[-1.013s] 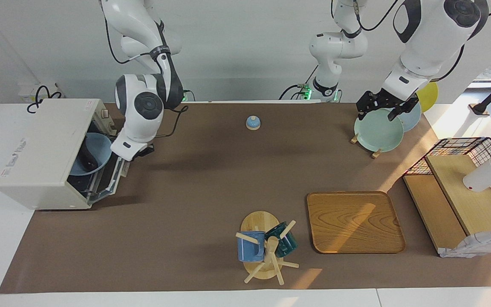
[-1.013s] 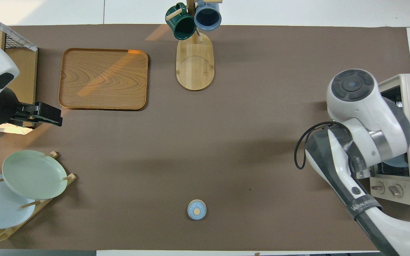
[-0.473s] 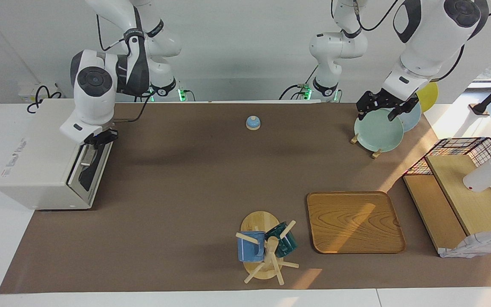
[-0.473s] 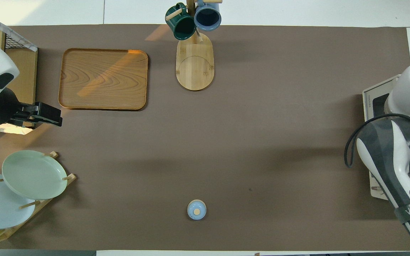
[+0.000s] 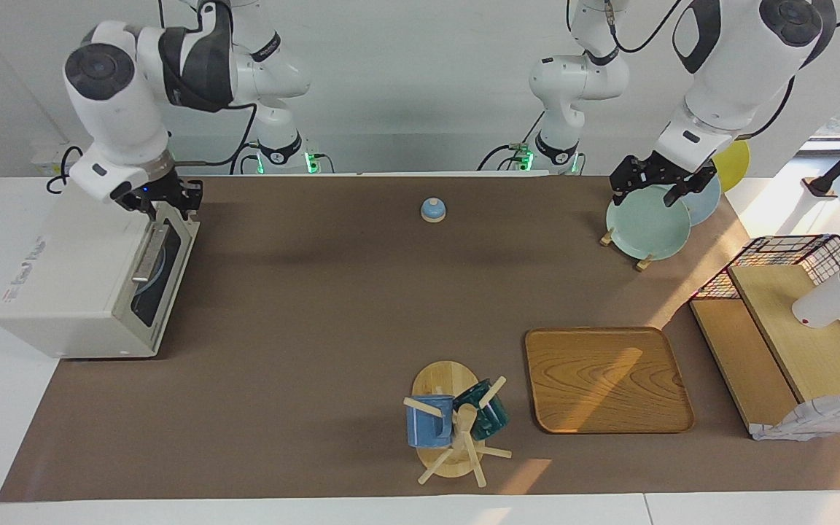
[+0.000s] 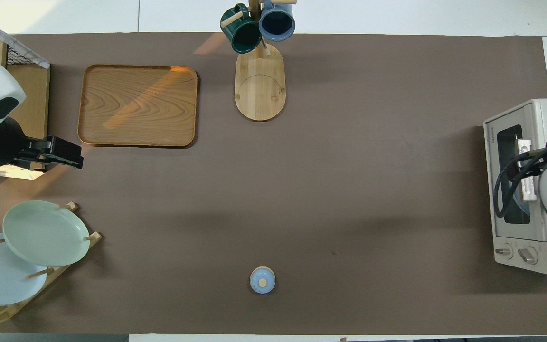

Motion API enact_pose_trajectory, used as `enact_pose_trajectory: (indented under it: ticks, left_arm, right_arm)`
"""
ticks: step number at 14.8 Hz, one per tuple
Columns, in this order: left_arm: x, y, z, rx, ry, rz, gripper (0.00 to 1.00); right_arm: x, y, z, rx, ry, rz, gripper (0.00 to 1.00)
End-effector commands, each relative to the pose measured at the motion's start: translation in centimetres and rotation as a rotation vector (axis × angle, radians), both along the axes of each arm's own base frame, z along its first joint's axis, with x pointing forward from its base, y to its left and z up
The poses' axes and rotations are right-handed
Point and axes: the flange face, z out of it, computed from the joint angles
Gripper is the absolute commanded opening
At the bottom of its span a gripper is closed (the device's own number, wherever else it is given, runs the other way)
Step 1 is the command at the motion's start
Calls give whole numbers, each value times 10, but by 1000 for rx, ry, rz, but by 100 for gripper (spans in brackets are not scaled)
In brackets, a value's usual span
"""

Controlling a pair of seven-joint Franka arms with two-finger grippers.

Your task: Put eggplant into oven

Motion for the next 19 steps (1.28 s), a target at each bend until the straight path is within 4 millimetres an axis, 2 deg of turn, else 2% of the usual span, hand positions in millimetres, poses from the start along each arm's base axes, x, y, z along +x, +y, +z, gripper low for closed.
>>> enact_pose_trajectory:
  ticks: [1,9,11,14,19]
  left_arm:
    - [-1,2,3,9,-6,7,100]
    - [-1,2,3,9,-6,7,100]
    - [-1,2,3,9,-6,7,100]
    - [-1,2,3,9,-6,7,100]
    - [-1,2,3,9,-6,7,100]
  right_arm:
    - [8,1,11,75,-20,-14,100]
    - [12,7,11,119,-44,-24,100]
    - [8,7,8,122,-30,-27,100]
    - [3,17,8,124,-18,-8,100]
    - [12,-1,5,126,-32,-48,100]
